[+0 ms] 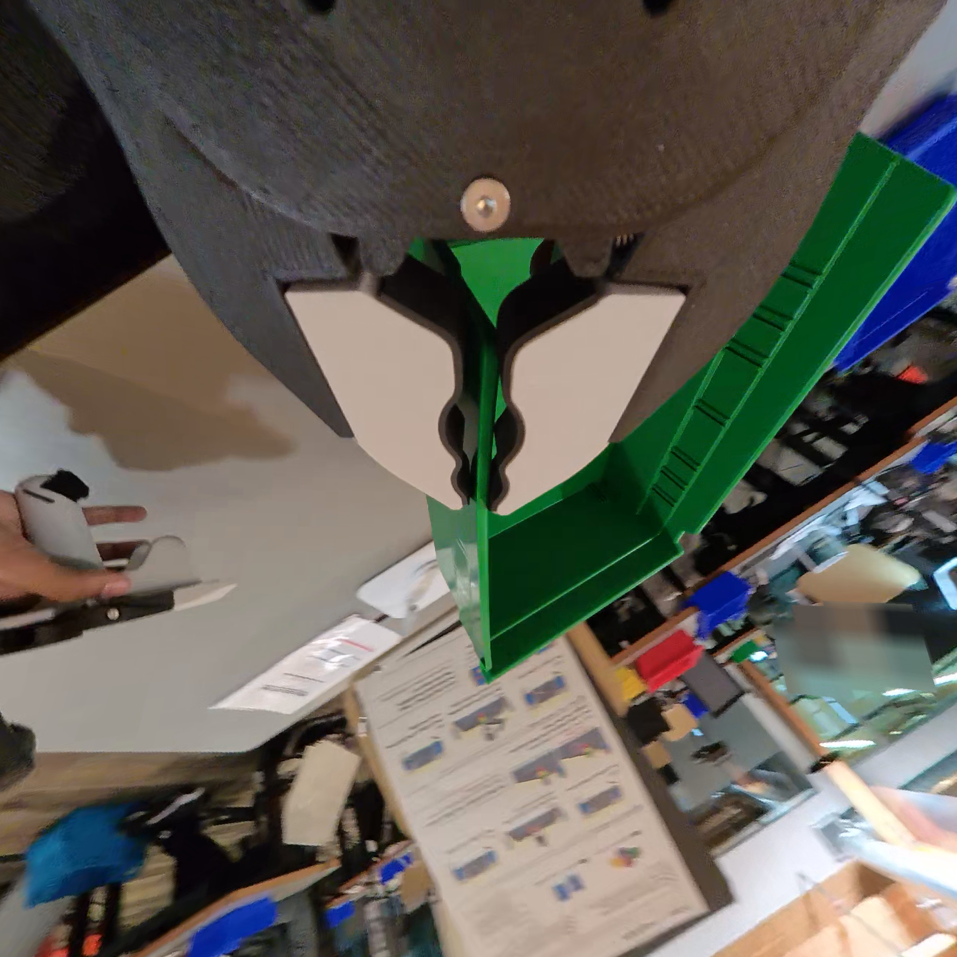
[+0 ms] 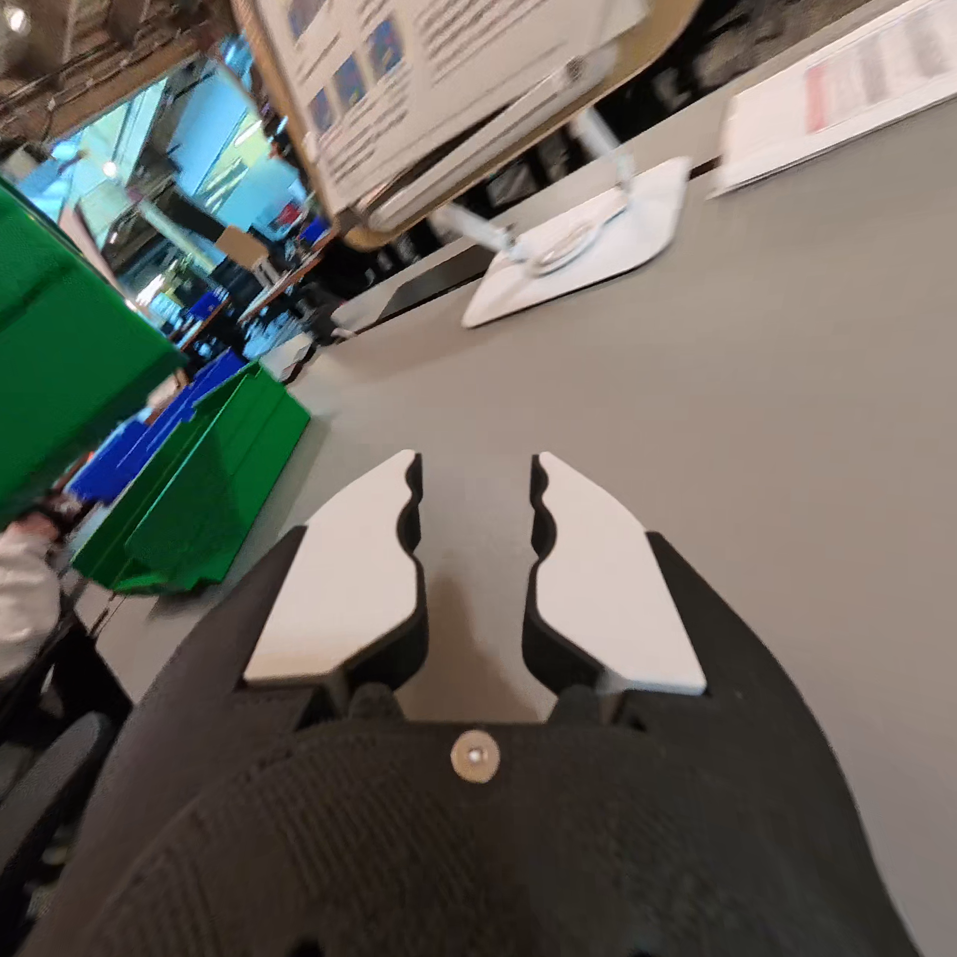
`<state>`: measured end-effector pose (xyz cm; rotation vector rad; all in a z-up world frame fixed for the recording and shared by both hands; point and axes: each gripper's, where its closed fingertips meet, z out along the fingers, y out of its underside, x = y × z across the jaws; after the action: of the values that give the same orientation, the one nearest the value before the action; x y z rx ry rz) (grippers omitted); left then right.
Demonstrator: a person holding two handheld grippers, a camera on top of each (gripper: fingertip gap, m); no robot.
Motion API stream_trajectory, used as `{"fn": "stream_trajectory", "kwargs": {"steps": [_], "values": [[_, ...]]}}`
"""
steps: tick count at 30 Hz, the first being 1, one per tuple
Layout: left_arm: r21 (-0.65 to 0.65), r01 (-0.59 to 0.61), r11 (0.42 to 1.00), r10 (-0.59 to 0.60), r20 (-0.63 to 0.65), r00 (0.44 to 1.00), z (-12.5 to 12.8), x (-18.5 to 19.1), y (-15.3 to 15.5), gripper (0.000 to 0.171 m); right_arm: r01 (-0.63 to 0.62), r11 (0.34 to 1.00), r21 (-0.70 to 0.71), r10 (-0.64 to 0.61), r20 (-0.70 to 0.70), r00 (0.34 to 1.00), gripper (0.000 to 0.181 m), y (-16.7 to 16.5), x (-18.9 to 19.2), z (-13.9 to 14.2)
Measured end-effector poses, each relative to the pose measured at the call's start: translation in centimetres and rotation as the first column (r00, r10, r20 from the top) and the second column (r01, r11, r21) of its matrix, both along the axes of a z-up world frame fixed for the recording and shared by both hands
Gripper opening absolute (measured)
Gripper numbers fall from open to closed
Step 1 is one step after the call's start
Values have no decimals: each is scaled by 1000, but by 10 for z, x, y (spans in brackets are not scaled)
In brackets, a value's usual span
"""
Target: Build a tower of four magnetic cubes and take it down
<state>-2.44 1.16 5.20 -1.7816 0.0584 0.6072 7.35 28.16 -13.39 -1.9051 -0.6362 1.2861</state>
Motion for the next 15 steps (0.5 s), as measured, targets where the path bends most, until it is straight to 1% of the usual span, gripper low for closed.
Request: {"fn": "stream_trajectory", "kwargs": {"steps": [3,5,6,9,12,14,15], "values": [[-63,101,993,-100,25,995,-23,24,49,6,143,990,9,-142,-80,987,40,33,51,16],[-104,155,982,-151,50,987,-44,35,83,6,248,969,17,-247,-68,967,38,58,81,10],[-125,173,977,-166,60,984,-55,39,99,6,281,960,-10,-281,-79,957,38,67,92,8],[-205,218,954,-206,81,975,-96,54,143,6,309,947,-86,-318,-130,939,38,79,109,6],[-239,253,937,-241,80,967,-135,68,181,6,327,940,-102,-338,-122,933,40,80,112,2],[-250,225,942,-238,-24,971,-151,72,199,7,353,933,-71,-358,-101,928,43,80,114,1],[-250,221,943,-239,-40,970,-158,75,207,7,352,934,-57,-357,-94,930,43,79,113,1]]}}
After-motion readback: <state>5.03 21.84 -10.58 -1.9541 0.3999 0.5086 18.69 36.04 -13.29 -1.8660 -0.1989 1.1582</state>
